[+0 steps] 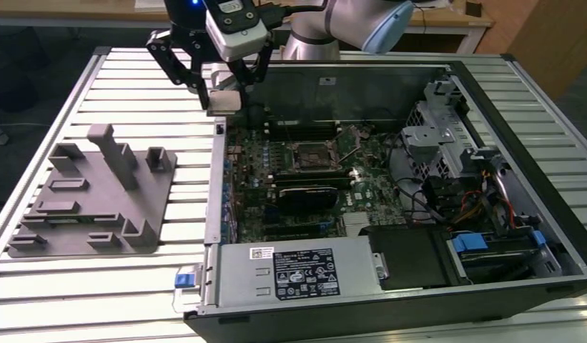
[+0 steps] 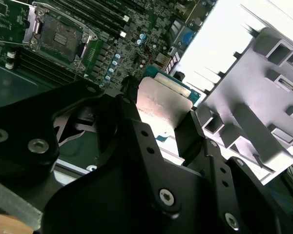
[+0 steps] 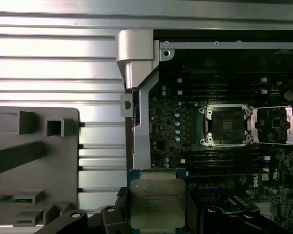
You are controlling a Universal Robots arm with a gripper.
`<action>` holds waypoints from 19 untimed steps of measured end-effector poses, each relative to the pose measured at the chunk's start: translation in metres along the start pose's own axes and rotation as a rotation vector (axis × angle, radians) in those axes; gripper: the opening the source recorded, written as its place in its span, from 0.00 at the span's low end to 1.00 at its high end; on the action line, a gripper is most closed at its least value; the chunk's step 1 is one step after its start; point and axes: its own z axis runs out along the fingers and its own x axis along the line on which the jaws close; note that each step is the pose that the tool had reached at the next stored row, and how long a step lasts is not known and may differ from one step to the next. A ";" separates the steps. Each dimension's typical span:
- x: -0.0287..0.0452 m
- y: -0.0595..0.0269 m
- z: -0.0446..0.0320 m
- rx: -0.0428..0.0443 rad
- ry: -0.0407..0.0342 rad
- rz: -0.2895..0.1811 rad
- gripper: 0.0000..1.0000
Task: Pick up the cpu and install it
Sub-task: 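Pick up the cpu and move it towards the insertion slot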
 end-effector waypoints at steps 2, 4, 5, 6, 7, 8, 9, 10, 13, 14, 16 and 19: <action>-0.0015 0.0001 0.0001 0.0000 0.0000 0.000 0.55; -0.0029 0.0001 0.0002 0.0000 0.0000 0.000 0.55; -0.0036 0.0002 0.0002 0.0000 0.0000 0.000 0.55; -0.0043 0.0002 0.0002 0.0000 0.0000 0.000 0.55; -0.0049 0.0002 0.0002 0.0000 0.0000 0.000 0.55; -0.0057 0.0002 0.0003 0.0000 0.0000 0.000 0.55; -0.0065 0.0002 0.0003 0.0000 0.0000 0.000 0.55; -0.0072 0.0002 0.0004 0.0000 0.0000 0.000 0.55; -0.0091 0.0003 0.0005 0.0000 0.0000 0.000 0.55; -0.0097 0.0003 0.0005 0.0000 0.0000 0.000 0.55; -0.0108 0.0003 0.0005 0.0000 0.0000 0.000 0.55; -0.0124 0.0005 0.0006 0.0000 0.0000 0.000 0.55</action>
